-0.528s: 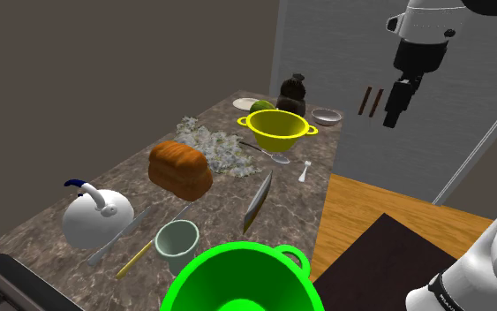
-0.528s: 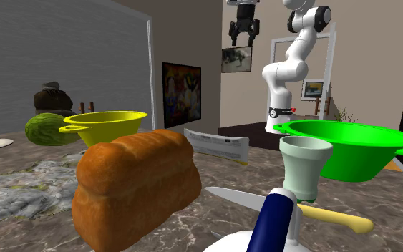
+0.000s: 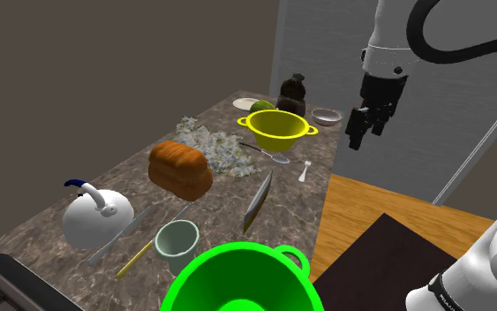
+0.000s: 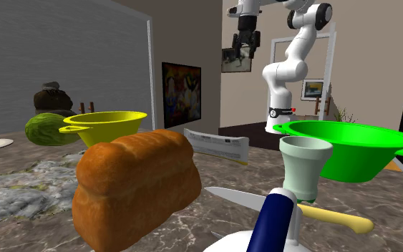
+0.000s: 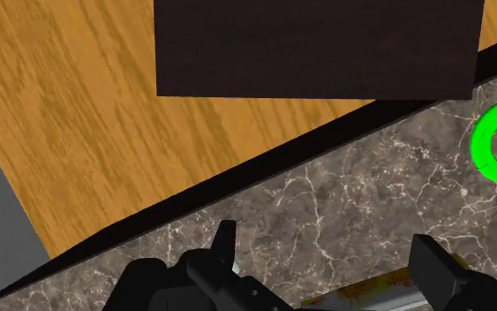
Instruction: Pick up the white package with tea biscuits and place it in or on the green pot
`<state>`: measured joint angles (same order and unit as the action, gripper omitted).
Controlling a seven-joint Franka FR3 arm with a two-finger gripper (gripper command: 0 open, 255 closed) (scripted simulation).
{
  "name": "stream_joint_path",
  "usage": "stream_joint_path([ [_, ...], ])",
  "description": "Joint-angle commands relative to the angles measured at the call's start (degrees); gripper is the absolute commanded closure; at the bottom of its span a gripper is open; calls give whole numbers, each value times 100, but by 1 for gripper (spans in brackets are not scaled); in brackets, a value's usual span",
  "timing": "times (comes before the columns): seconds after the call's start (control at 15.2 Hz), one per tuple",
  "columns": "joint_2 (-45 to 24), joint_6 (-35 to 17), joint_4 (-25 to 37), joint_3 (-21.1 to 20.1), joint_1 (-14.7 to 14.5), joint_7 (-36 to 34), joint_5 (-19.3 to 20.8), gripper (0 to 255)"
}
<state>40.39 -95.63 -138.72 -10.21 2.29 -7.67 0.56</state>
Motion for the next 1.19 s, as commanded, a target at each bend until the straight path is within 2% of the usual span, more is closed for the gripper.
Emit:
stream_joint_path([
  [0.0, -188, -306, -118, -215, 63, -553, -174, 0],
  [0.33, -921, -1173, -239, -744, 254, -1835, -492, 0],
  [0.59, -1680, -1882, -162, -1143, 446, -2867, -594, 0],
  [0.86, -2561, -2562, 58, -1487, 659, -3939, -500, 0],
  [1.12, -3529, -3166, 411, -1722, 843, -5075, -174, 0],
])
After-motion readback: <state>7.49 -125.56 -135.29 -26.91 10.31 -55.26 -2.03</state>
